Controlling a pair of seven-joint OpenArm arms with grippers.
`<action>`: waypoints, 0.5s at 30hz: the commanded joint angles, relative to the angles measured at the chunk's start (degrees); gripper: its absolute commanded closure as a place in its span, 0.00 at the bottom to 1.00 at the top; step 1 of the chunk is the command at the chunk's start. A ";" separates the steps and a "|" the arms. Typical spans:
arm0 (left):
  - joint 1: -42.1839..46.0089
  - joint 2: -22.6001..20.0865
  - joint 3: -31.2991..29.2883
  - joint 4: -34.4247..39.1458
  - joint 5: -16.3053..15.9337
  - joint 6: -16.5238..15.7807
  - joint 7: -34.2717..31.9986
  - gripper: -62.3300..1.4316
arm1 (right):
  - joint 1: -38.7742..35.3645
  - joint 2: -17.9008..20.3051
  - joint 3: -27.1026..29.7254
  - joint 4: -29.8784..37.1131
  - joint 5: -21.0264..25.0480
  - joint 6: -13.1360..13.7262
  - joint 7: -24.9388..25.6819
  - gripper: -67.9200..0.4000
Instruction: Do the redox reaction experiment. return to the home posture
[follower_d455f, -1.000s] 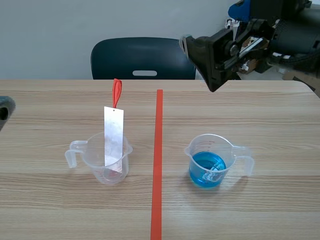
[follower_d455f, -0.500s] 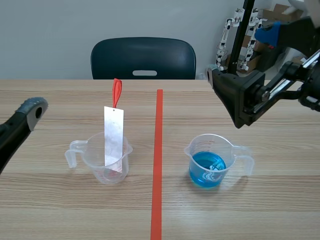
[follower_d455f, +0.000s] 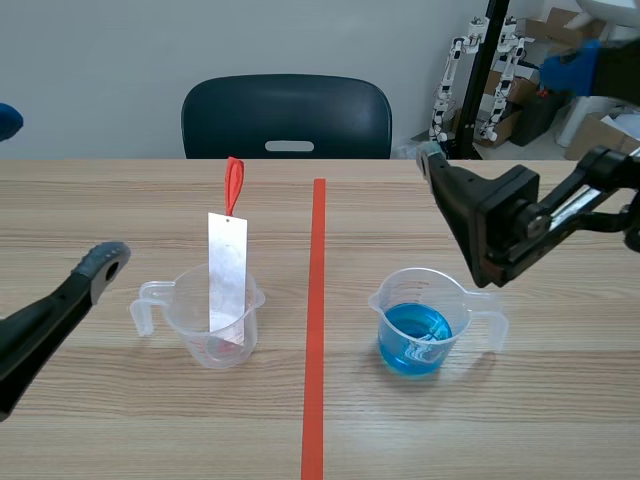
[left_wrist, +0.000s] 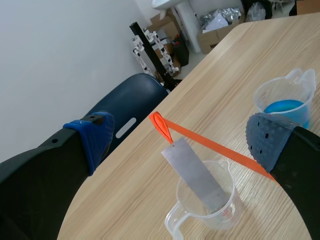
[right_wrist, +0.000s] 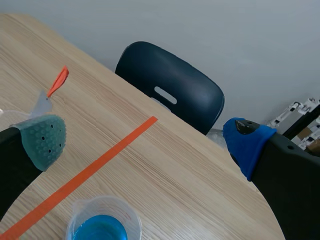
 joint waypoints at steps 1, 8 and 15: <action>0.59 0.15 0.17 0.07 -0.61 0.07 0.20 0.11 | -1.70 0.11 0.17 2.05 -0.24 -0.33 0.96 0.00; 0.59 0.13 0.17 -0.04 -0.61 0.07 0.42 0.11 | -7.28 0.13 0.17 5.05 -2.69 -5.25 3.52 0.00; 0.59 0.13 0.17 -0.04 -0.63 0.07 0.39 0.11 | -11.82 0.46 0.15 5.16 -6.80 -8.20 5.22 0.00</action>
